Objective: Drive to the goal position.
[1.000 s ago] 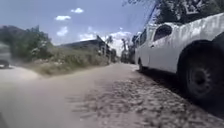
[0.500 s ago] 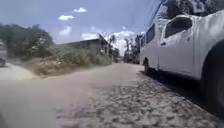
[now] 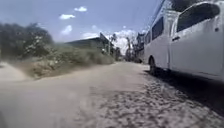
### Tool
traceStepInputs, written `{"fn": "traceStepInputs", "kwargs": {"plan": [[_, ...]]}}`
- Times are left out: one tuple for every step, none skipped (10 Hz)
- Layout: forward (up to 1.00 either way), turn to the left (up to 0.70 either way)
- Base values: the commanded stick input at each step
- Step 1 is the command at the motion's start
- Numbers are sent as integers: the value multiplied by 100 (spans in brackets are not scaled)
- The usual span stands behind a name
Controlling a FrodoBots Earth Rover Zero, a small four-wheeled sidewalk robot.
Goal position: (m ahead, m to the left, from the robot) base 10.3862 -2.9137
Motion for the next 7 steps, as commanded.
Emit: {"fn": "traceStepInputs", "kwargs": {"plan": [[100, -1], [100, -3], [100, -5], [100, -7], [100, -9], [100, -11], [100, -13]]}}
